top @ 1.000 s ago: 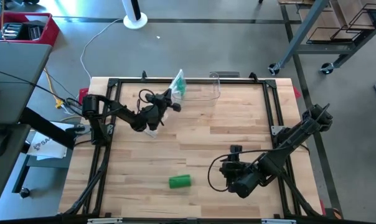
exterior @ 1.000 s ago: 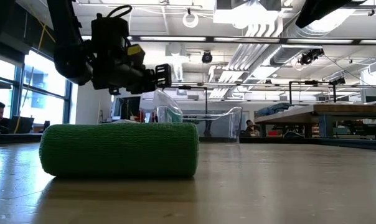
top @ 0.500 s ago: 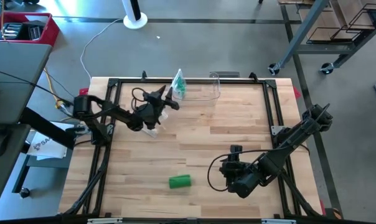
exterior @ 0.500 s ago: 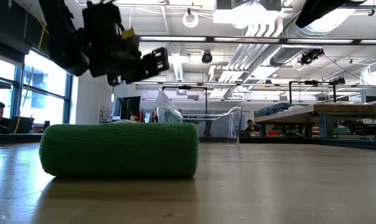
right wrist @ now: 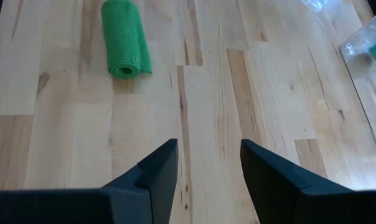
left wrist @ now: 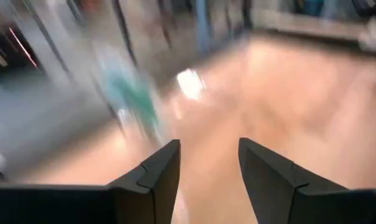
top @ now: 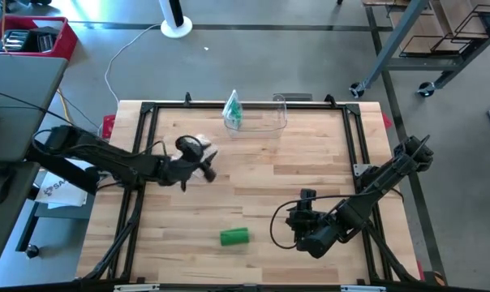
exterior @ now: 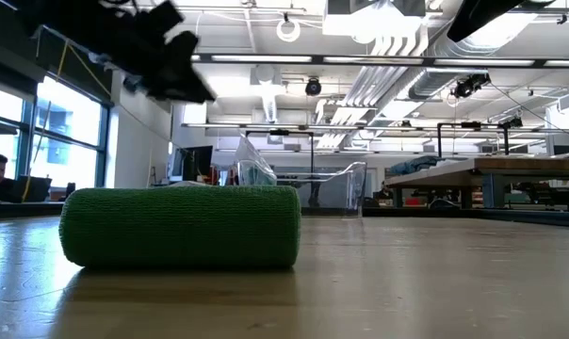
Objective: Roll bandage
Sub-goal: Open the transparent zip bag
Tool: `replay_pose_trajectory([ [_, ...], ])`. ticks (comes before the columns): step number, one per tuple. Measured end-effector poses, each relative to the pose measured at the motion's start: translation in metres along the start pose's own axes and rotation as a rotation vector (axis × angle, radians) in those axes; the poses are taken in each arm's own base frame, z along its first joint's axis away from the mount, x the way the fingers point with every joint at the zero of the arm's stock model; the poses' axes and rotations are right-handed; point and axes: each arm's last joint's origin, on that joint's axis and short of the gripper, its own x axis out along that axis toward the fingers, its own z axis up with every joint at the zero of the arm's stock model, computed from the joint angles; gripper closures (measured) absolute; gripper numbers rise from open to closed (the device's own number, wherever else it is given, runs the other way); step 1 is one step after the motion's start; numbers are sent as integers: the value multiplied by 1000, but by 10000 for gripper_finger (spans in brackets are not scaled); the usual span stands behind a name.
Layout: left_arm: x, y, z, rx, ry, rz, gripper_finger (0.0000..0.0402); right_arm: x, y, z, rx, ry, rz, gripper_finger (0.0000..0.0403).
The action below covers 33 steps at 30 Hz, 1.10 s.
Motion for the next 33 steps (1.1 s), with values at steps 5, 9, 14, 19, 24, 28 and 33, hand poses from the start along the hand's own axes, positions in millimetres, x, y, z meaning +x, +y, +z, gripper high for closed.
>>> replay_pose_trajectory([
  [5, -9, 17, -37, -187, 376, 12, 267, 0, 1, 2, -15, -18, 11, 236],
  [9, -5, 17, -59, -234, 537, 101, 286, 1, 1, 6, -41, -41, 21, 236],
  [14, 14, -8, -84, -305, 667, 28, 304, 1, 2, 6, -38, -46, 24, 236],
  [19, 26, -58, -80, -460, 527, -359, 313, 1, 2, 6, -35, -46, 24, 236],
  [24, 11, -82, -48, -485, 230, -633, 314, 1, 2, 6, -32, -46, 25, 236],
  [28, -5, -79, -46, -321, 238, -637, 315, 1, 2, 7, -27, -52, 28, 236],
  [33, -36, -75, -63, 104, 320, -621, 322, 1, 3, 8, -19, -63, 35, 236],
])
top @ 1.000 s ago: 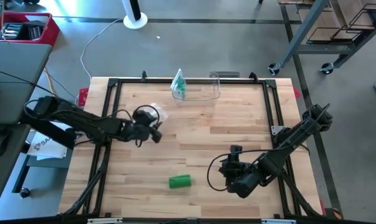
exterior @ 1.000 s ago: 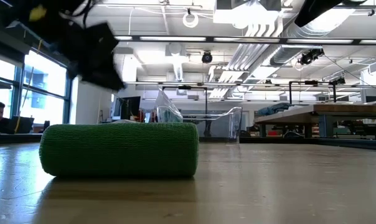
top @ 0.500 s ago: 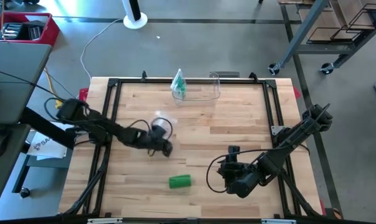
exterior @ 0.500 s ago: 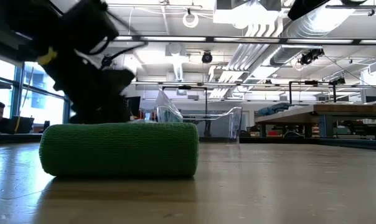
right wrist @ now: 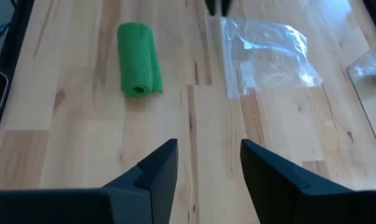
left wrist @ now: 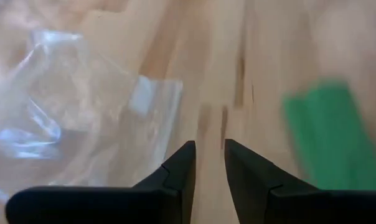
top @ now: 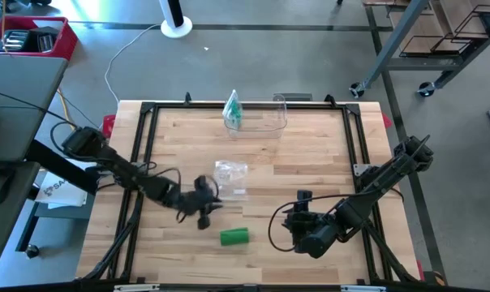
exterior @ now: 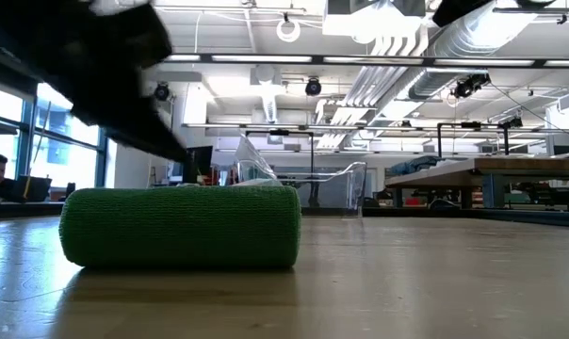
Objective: Roll bandage
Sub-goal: Open the transparent zip bag
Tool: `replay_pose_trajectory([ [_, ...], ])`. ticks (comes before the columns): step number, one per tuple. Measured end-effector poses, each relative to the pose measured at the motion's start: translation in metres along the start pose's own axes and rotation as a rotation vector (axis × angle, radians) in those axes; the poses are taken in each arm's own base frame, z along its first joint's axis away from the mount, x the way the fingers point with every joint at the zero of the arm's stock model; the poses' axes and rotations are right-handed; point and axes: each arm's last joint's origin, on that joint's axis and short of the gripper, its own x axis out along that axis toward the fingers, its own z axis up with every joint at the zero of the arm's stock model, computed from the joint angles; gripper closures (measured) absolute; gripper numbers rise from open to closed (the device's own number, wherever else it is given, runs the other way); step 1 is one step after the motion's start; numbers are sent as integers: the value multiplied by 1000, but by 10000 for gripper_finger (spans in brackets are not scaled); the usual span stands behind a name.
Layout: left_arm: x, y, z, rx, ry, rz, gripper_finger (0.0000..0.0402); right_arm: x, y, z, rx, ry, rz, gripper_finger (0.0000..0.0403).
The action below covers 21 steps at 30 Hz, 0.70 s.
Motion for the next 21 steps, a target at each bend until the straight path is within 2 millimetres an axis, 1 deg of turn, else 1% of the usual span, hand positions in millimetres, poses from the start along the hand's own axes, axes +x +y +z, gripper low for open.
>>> replay_pose_trajectory([
  [3, -11, -13, -7, 219, 43, 90, 334, 0, 0, 2, 6, -25, -21, 236],
  [5, -15, -15, -12, 285, 44, 167, 336, 0, -1, 2, 8, -39, -42, 236],
  [7, -16, -14, -15, 281, 55, 207, 331, 0, -1, 3, 12, -50, -53, 236],
  [10, -14, -4, -20, 236, 160, 211, 309, 0, -1, 4, 19, -60, -58, 236],
  [13, -9, 4, -25, 228, 231, 246, 282, 0, -1, 4, 24, -63, -55, 236],
  [16, -2, 7, -28, 236, 253, 261, 261, 0, -1, 4, 28, -64, -55, 236],
  [19, 7, 10, -34, 249, 295, 273, 253, 0, -1, 4, 28, -65, -55, 236],
  [21, 12, 10, -38, 246, 313, 270, 257, 0, -1, 4, 30, -66, -54, 236],
])
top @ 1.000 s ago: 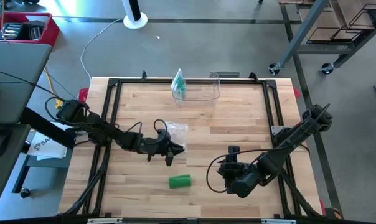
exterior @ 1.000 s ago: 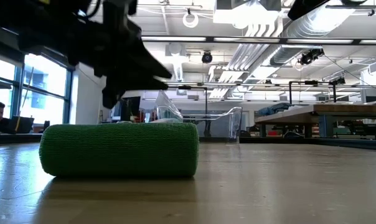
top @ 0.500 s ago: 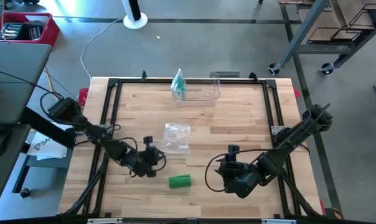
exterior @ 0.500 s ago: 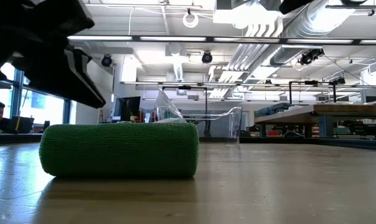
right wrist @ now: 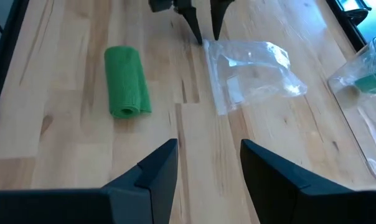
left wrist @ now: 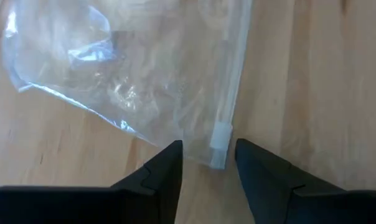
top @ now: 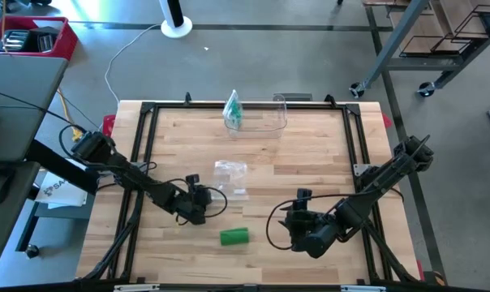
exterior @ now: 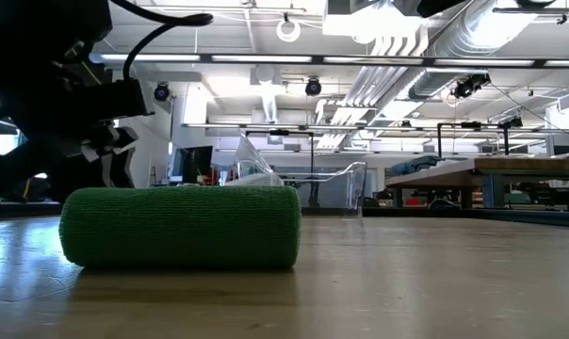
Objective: Roll bandage
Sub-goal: Open the transparent zip bag
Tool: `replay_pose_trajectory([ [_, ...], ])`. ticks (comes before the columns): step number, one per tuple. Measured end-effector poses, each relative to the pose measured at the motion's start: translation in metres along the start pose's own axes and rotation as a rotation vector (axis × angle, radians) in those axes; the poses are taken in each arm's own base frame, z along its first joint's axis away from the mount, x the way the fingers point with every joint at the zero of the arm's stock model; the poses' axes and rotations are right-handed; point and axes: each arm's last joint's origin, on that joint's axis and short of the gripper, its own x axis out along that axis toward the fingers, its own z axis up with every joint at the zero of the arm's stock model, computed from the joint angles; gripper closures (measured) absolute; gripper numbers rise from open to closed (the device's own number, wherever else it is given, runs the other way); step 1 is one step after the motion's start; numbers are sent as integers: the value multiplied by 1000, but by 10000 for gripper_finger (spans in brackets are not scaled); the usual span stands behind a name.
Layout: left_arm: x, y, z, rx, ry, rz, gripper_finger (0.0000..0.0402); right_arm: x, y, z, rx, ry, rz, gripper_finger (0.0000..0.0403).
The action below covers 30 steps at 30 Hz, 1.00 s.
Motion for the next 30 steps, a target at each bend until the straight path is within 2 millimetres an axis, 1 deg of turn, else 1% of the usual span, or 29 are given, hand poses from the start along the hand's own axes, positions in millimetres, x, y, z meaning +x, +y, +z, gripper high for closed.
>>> replay_pose_trajectory([
  [3, 6, -4, -1, -20, -5, 9, 282, 0, 0, 0, 1, -1, 1, 236],
  [5, 8, -7, 0, -27, -22, 0, 311, 0, 0, 0, 1, -2, 0, 236],
  [9, 8, -14, 4, -46, -80, -48, 384, 2, 1, 2, 13, -20, -7, 236],
  [10, 8, -16, 7, -62, -100, -75, 392, 4, 3, 2, 13, -24, -8, 236],
  [13, 4, -22, 13, -112, -165, -125, 391, 14, 9, 2, 13, -26, -8, 236],
  [15, 1, -26, 18, -169, -222, -163, 394, 22, 15, 1, -18, -19, 10, 236],
  [18, -7, -34, 31, -276, -286, -219, 400, 37, 26, 1, -104, -36, 45, 236],
  [21, -17, -42, 46, -349, -344, -278, 400, 51, 33, 6, -180, -92, 70, 236],
  [24, -28, -49, 60, -402, -381, -327, 401, 66, 35, 13, -236, -140, 79, 237],
  [26, -34, -53, 68, -408, -403, -347, 401, 75, 33, 16, -262, -145, 106, 240],
  [28, -39, -55, 74, -376, -424, -352, 401, 83, 29, 17, -270, -127, 140, 245],
  [30, -39, -55, 74, -330, -430, -341, 400, 91, 25, 16, -261, -92, 177, 250],
])
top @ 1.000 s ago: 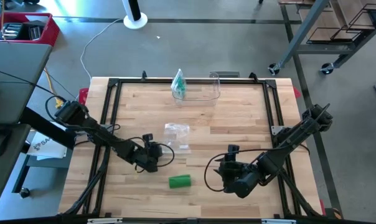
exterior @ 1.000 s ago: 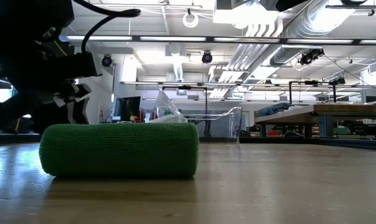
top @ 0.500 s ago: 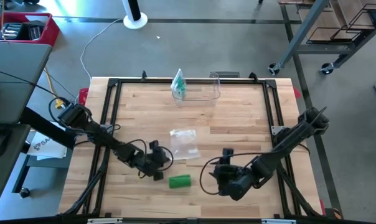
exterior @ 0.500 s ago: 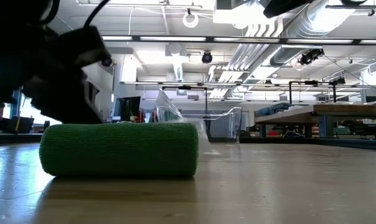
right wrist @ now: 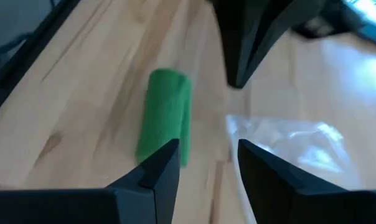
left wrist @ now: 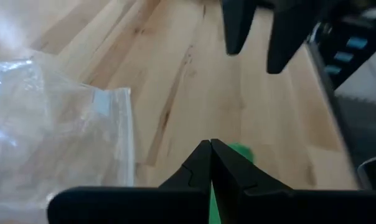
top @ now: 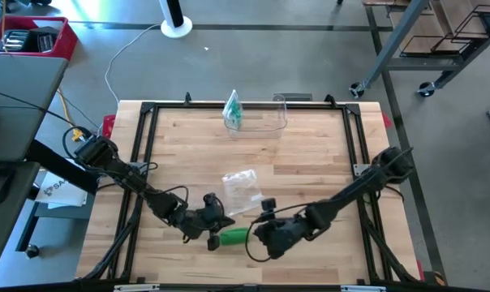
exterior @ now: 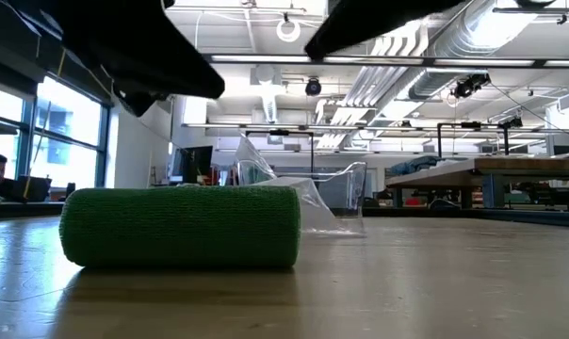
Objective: Roll bandage
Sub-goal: Open the transparent zip bag
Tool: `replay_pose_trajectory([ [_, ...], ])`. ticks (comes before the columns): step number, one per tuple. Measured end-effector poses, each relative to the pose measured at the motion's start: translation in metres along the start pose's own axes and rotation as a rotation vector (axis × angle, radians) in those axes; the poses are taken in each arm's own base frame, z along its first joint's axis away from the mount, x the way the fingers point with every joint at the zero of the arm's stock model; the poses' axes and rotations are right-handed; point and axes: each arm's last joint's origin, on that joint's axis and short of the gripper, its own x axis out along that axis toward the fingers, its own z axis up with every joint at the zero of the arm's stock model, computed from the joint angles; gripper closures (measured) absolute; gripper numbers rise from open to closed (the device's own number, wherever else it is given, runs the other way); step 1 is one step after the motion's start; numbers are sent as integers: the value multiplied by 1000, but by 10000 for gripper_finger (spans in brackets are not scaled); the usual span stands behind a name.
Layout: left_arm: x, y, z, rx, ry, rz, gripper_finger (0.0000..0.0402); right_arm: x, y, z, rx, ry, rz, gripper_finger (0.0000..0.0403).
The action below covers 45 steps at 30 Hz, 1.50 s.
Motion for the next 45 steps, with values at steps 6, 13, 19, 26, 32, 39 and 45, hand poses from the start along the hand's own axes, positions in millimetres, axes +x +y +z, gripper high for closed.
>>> replay_pose_trajectory([
  [6, 6, 15, -2, 163, 80, 59, 364, 14, -8, -5, 74, 46, 114, 263],
  [13, 19, 35, -4, 311, 207, 30, 257, 13, -4, -8, 70, 72, 125, 264],
  [19, 40, 48, -28, 358, 328, 85, 202, 12, -1, -8, 89, 75, 129, 264],
  [26, 54, 50, -45, 291, 358, 119, 277, 11, 1, -9, 78, 80, 133, 264],
  [32, 43, 41, -40, 257, 314, 117, 384, 11, 1, -8, 106, 70, 132, 264],
  [39, 21, 25, -11, 54, 193, 9, 354, 15, 2, -3, 66, 2, 114, 264],
  [45, 10, 11, 2, -28, 128, -127, 371, 15, -1, 6, 37, -84, 22, 264],
])
